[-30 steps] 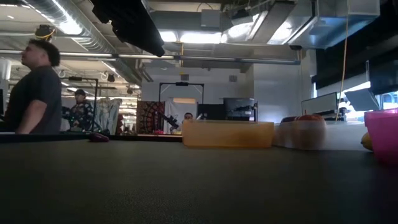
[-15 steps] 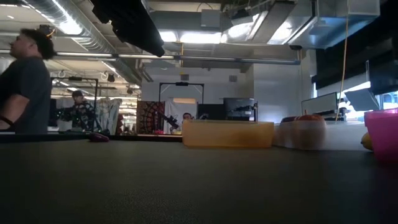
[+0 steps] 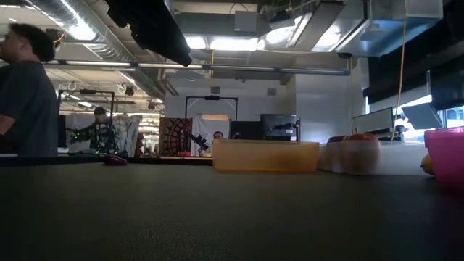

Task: Sort produce into baskets
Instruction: Put the violet eggplant into the pink bin

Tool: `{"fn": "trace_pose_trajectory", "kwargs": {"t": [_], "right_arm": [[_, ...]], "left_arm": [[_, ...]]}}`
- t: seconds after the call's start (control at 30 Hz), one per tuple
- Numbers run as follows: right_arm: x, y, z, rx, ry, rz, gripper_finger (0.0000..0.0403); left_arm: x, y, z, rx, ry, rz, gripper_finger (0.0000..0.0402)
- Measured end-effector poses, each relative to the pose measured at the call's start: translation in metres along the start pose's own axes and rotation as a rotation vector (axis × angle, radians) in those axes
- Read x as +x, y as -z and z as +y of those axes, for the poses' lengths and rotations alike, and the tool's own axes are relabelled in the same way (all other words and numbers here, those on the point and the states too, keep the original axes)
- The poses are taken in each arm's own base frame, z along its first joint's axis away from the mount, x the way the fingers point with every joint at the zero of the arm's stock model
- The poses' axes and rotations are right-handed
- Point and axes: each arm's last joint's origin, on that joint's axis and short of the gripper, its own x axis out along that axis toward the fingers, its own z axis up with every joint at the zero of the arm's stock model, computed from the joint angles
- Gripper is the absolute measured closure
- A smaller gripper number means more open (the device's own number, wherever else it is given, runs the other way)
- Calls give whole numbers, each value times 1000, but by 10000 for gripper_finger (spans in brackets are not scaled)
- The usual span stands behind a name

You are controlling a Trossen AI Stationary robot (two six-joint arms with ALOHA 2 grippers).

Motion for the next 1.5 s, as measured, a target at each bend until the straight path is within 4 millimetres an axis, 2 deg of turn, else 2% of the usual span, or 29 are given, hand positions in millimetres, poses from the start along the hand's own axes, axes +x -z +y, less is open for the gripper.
{"fn": "trace_pose_trajectory", "kwargs": {"t": [0.2,0.33,0.47,0.8,0.97,1.23,1.5], "right_arm": [[-38,-32,3,-35,19,-318,169],[-45,-50,2,-60,82,-499,169],[-44,-66,-5,-74,148,-572,169],[-36,-106,-31,-55,239,-612,168],[-29,-115,-37,-57,253,-586,168],[-19,-119,-33,-93,266,-555,168],[-12,-122,-30,-123,283,-539,168]], "left_arm": [[-9,2,9,-1,-21,36,203],[-21,3,27,-56,-94,79,203],[-31,8,51,-69,-232,142,203],[-28,21,131,-226,-556,403,203],[-24,24,175,-305,-643,485,203],[-21,36,238,-396,-628,618,204],[-3,61,289,-483,-573,756,204]]}}
